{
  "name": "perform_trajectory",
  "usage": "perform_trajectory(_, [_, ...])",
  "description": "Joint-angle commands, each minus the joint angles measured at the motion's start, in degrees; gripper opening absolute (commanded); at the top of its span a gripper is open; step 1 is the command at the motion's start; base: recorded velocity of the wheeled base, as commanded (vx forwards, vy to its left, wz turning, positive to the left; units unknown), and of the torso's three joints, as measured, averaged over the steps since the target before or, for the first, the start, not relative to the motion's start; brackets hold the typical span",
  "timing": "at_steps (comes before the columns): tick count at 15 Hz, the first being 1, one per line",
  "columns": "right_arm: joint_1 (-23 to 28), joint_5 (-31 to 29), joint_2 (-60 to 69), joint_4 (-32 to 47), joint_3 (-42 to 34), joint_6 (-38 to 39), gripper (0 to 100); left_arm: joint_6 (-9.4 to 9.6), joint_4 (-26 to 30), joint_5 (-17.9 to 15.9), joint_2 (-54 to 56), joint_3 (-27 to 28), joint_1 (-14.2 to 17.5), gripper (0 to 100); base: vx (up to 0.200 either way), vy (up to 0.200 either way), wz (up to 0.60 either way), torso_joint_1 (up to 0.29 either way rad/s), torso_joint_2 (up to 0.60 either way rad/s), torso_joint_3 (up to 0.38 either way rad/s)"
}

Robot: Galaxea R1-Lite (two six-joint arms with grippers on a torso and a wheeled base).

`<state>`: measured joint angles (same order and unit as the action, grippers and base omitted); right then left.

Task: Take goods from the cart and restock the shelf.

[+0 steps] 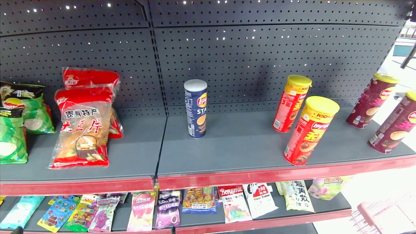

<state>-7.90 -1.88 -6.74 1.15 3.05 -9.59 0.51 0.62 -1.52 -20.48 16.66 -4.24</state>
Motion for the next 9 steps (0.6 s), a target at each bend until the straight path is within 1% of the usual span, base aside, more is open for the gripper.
perform_trajectory(1, [0.1,-0.1,0.1,0.1,-0.6,0.0,0,2.21,-4.4,-6.7,-32.5,13.5,-3.3,100,0.000,0.000,0.00,0.000,0.00,0.000])
perform_trajectory(2, [0.1,-0.1,-0.4,0.1,-0.5,-0.1,0,3.09,-7.5,-14.3,-35.7,12.8,-4.5,100,0.000,0.000,0.00,0.000,0.00,0.000])
perform_trajectory(3, [0.2,-0.3,-0.6,0.1,-0.5,-0.1,0,6.43,-9.7,-21.2,-40.6,12.8,-4.6,100,0.000,0.000,0.00,0.000,0.00,0.000])
perform_trajectory(4, [0.3,-0.4,-0.7,0.1,-0.5,-0.1,0,8.54,-11.3,-23.0,-44.5,13.5,-4.0,100,0.000,0.000,0.00,0.000,0.00,0.000])
perform_trajectory(5, [0.5,-0.4,-0.7,0.1,-0.5,-0.1,0,8.63,-12.9,-23.8,-47.9,14.6,-3.1,100,0.000,0.000,0.00,0.000,0.00,0.000])
perform_trajectory(6, [0.5,-0.5,-0.7,0.1,-0.5,0.0,0,8.36,-15.9,-25.7,-54.7,18.1,-2.8,100,0.000,0.000,0.00,0.000,0.00,0.000])
perform_trajectory(7, [0.5,-0.5,-0.6,0.1,-0.5,0.1,0,8.36,-18.8,-28.5,-59.4,21.0,-2.8,100,0.000,0.000,0.00,0.000,0.00,0.000])
perform_trajectory(8, [0.5,-0.5,-0.6,0.1,-0.5,0.2,0,8.36,-20.0,-29.7,-61.6,22.4,-2.8,100,0.000,0.000,0.00,0.000,0.00,0.000])
perform_trajectory(9, [0.5,-0.5,-0.7,0.1,-0.5,0.2,0,8.72,-24.4,-31.4,-68.7,26.8,-2.6,100,0.000,0.000,0.00,0.000,0.00,0.000])
